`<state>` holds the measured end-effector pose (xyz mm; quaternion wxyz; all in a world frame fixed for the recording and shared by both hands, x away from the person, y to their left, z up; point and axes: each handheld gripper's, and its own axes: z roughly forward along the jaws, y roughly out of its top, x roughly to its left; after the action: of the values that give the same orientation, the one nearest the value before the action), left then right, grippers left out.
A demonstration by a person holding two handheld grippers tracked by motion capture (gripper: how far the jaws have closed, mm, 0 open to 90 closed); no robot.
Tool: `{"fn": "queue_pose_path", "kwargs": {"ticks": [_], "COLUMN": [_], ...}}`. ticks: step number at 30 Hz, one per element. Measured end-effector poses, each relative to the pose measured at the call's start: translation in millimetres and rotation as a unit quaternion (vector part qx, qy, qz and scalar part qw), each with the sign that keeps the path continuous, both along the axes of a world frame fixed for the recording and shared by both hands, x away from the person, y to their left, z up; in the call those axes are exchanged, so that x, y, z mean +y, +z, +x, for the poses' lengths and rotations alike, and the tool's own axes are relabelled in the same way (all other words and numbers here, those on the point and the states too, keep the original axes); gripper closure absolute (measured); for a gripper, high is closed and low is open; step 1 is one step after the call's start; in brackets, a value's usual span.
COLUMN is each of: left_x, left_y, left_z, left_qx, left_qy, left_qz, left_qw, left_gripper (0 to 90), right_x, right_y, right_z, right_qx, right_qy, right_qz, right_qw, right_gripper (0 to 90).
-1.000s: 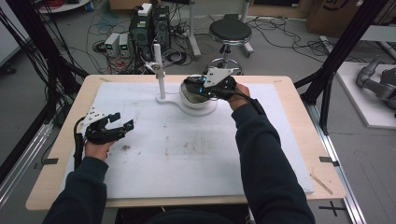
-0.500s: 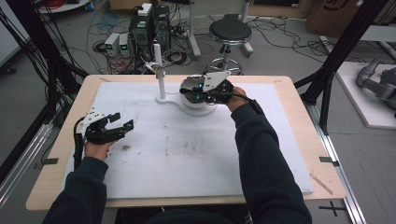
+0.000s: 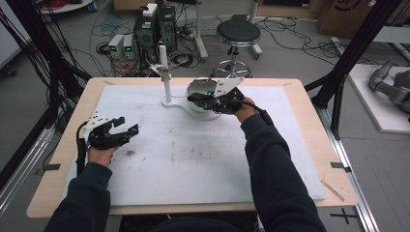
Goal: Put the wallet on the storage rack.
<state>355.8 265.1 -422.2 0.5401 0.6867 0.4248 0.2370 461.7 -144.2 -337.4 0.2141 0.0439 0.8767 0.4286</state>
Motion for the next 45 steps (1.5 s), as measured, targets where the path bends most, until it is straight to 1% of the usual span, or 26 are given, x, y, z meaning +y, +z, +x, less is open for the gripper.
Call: {"fn": "queue_pose_path", "kwargs": {"ticks": [2,4,5,6,9,11,14,17,20,21,23,24,25,26,27,29,32,33,35,38,39,40,41,42,44,45], "left_x": [0.4,0.5,0.5,0.6,0.6,0.6,0.5,-0.1,0.2,0.4,-0.1,-0.2,-0.3,-0.2,-0.2,0.0,0.1,0.3,0.6,1.0,0.9,0.8,0.6,0.5,-0.2,-0.4], "left_y": [-0.1,-0.1,-0.1,-0.1,-0.3,-0.2,-0.2,-0.1,0.0,0.0,-0.3,-0.2,-0.1,0.0,0.0,0.1,0.1,0.1,-0.1,-0.2,-0.1,-0.1,-0.2,-0.2,-0.2,-0.2], "left_z": [0.1,0.1,0.2,0.3,0.4,0.3,0.2,0.1,0.0,0.1,0.2,0.2,0.1,0.1,0.0,0.0,-0.1,-0.1,0.2,0.4,0.4,0.5,0.4,0.4,0.4,0.4], "left_qx": [0.0,0.0,-0.001,0.0,0.0,-0.001,0.0,-0.001,-0.001,0.0,0.0,-0.001,-0.001,-0.001,-0.001,-0.001,-0.001,-0.001,-0.002,-0.002,-0.002,-0.002,-0.001,-0.001,-0.002,-0.002], "left_qy": [0.001,0.001,0.001,0.001,0.001,0.001,0.002,0.0,0.001,0.001,0.0,0.0,0.0,0.0,0.0,0.001,0.0,0.001,0.001,0.002,0.002,0.001,0.001,0.001,0.0,0.0], "left_qz": [0.0,-0.001,-0.001,0.0,-0.001,-0.001,0.0,0.001,0.0,0.001,0.001,0.001,0.001,0.001,0.0,0.0,0.001,0.0,-0.002,-0.001,-0.001,-0.001,-0.001,0.0,0.001,0.001], "left_qw": [1.0,1.0,1.0,1.0,1.0,1.0,1.0,1.0,1.0,1.0,1.0,1.0,1.0,1.0,1.0,1.0,1.0,1.0,1.0,1.0,1.0,1.0,1.0,1.0,1.0,1.0], "left_gripper": [28.4,28.4,28.4,28.4,28.4,28.4,28.4,28.4,28.4,28.4,28.4,28.4,28.4,28.4,28.4,28.4,28.4,28.4,28.4,28.4,28.4,28.4,28.4,28.4,28.4,28.4], "right_x": [0.7,1.9,2.4,2.4,2.0,0.2,-2.8,-5.9,-5.8,-5.3,-2.7,-2.0,-2.0,-2.2,-2.1,-0.5,0.8,0.6,-1.8,-13.1,-18.1,-24.0,-32.2,-40.5,-55.2,-65.6], "right_y": [-0.7,-2.0,-2.6,-2.8,-1.3,1.5,5.9,7.3,7.7,7.7,5.9,3.8,2.2,0.3,-1.5,-3.0,-3.5,-3.8,-2.6,4.7,8.4,11.9,13.8,15.3,18.7,18.1], "right_z": [1.0,2.0,2.6,2.7,1.1,0.2,-3.2,-4.1,-5.7,-6.5,-7.4,-6.2,-3.9,-1.9,0.0,2.8,3.7,3.1,2.1,-1.5,-3.8,-7.3,-11.5,-17.1,-24.1,-30.7], "right_qx": [0.015,0.03,0.039,0.045,0.048,0.053,0.054,0.055,0.065,0.067,0.062,0.065,0.072,0.089,0.098,0.108,0.105,0.107,0.115,0.12,0.116,0.111,0.087,0.079,0.087,0.075], "right_qy": [-0.007,-0.026,-0.037,-0.039,-0.045,-0.044,-0.042,-0.044,-0.039,-0.037,-0.037,-0.045,-0.046,-0.049,-0.048,-0.045,-0.042,-0.039,-0.047,-0.067,-0.077,-0.09,-0.097,-0.106,-0.123,-0.133], "right_qz": [0.002,0.0,0.003,0.004,0.007,0.021,0.028,0.026,0.028,0.026,0.007,-0.007,-0.006,-0.004,-0.004,0.001,0.001,0.0,0.009,0.037,0.041,0.049,0.069,0.083,0.083,0.1], "right_qw": [0.9999,0.9992,0.9986,0.9983,0.9978,0.9974,0.9973,0.9972,0.9967,0.9967,0.9974,0.9968,0.9963,0.9948,0.9941,0.9932,0.9936,0.9935,0.9922,0.9897,0.9894,0.9885,0.989,0.9877,0.9852,0.9831], "right_gripper": [67.0,51.4,48.5,48.4,43.2,41.3,40.9,41.4,40.9,42.4,48.3,49.8,51.1,55.2,57.2,57.8,57.0,53.8,38.8,32.7,29.0,28.9,29.0,29.0,28.8,28.7]}}
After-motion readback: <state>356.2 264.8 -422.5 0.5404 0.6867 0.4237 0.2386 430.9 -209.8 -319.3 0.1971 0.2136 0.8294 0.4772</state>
